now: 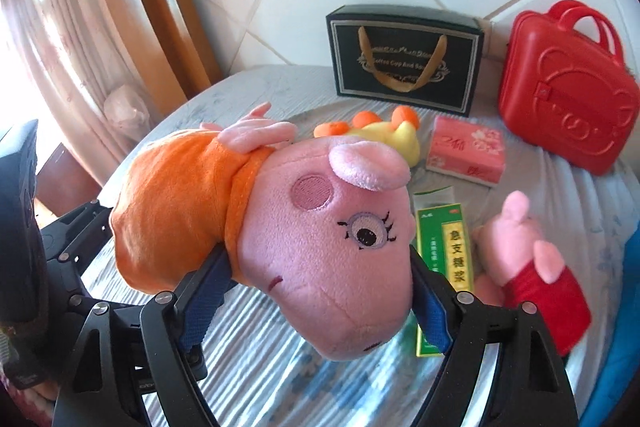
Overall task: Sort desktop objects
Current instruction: 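Carry the orange-dress pig over the blue bin and open the right gripper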
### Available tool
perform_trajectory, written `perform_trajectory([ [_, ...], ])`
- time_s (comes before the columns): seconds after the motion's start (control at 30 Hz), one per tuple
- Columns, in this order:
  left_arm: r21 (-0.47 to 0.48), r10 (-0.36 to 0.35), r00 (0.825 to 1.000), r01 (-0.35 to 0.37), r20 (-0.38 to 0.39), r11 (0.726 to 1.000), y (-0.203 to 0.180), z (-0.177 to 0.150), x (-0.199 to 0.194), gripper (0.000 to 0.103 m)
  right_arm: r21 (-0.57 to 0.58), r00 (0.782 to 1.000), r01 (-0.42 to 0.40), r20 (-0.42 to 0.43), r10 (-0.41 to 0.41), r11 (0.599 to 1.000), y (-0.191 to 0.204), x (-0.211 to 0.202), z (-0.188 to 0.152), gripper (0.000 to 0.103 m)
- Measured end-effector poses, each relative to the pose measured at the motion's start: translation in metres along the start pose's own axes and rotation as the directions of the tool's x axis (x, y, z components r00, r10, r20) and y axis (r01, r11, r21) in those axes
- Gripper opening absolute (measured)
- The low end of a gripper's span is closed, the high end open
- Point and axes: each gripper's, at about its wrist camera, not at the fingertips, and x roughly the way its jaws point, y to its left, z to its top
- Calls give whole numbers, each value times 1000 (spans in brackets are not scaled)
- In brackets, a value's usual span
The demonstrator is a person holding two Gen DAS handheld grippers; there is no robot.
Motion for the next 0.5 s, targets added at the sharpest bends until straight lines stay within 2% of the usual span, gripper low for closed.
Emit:
perform_trajectory([
  [0.13, 59, -45, 996, 41, 71, 997, -29, 8, -35, 82, 24, 996, 57, 73, -59, 998, -6, -50, -3, 83],
  [0.27, 133, -107, 986, 90, 125, 987, -76, 17, -65, 82, 67, 983, 125, 126, -132, 990, -22, -107, -11, 83],
  [0.4, 217, -196, 965, 156, 177, 964, -129, 36, -94, 82, 123, 954, 214, 185, -235, 969, -46, -169, -21, 83],
  [0.5, 289, -268, 940, 202, 211, 936, -178, 51, -115, 82, 168, 918, 300, 216, -332, 939, -69, -216, -29, 83],
])
